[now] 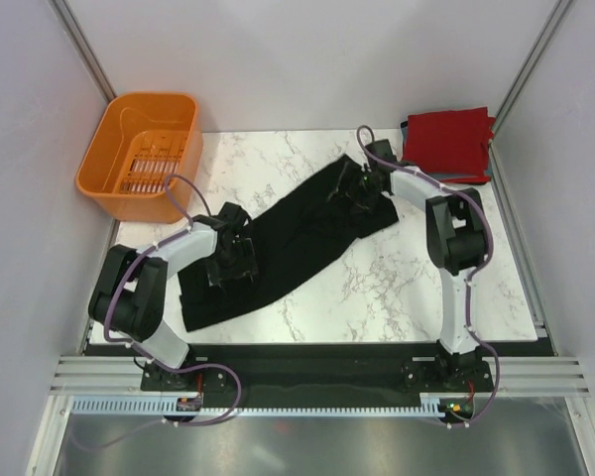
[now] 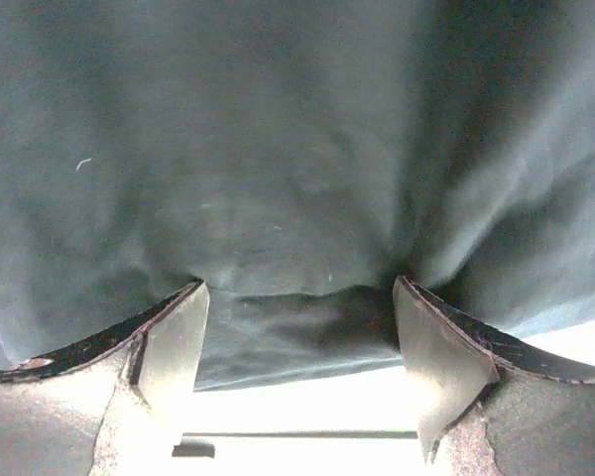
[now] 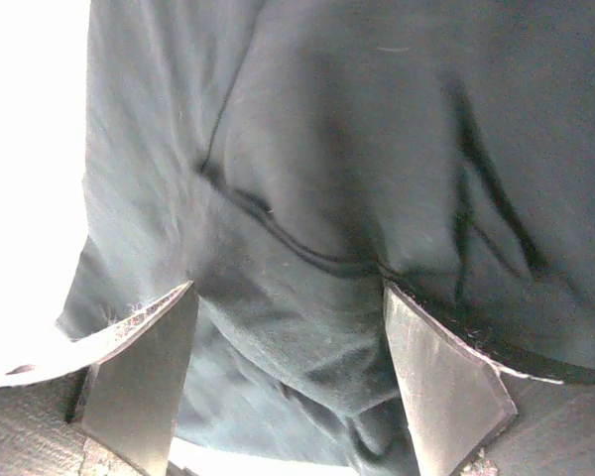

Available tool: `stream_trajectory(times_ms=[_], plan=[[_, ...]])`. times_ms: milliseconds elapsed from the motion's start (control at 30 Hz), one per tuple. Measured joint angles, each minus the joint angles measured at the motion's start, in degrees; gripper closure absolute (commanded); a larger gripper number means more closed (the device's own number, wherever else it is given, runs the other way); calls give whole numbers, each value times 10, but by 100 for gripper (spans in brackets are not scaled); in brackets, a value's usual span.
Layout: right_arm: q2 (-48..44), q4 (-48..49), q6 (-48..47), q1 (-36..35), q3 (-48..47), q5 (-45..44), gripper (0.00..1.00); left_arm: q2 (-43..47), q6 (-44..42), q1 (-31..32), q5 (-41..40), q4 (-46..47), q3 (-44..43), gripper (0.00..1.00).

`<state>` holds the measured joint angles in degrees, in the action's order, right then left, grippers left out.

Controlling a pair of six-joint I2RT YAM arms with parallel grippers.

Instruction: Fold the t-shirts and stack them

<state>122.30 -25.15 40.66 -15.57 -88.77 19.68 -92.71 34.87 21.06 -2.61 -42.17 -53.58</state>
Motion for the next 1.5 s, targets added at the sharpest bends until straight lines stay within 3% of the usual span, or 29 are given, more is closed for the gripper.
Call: stream_trajectory(times_ms=[200,400,667,933,1100,1233,1500], plan=[[172,1,3,-4,-259,41,14,22,53,74,88,4,27,18],[278,19,24,-8,-417,74,14,-19,156,196,175,83,-2,18],[352,101,66,-11,-513,34,10,-50,235,246,236,117,-110,16],[392,176,48,-10,-563,-2,2,64,268,292,195,57,-150,10],[315,148,-7,-12,-483,-19,2,142,242,289,81,-21,-173,10],[164,96,-47,-14,-375,-44,2,199,229,287,5,-69,-142,8],[-388,64,-49,-56,101,-109,6,306,225,217,-35,-101,-1,9]])
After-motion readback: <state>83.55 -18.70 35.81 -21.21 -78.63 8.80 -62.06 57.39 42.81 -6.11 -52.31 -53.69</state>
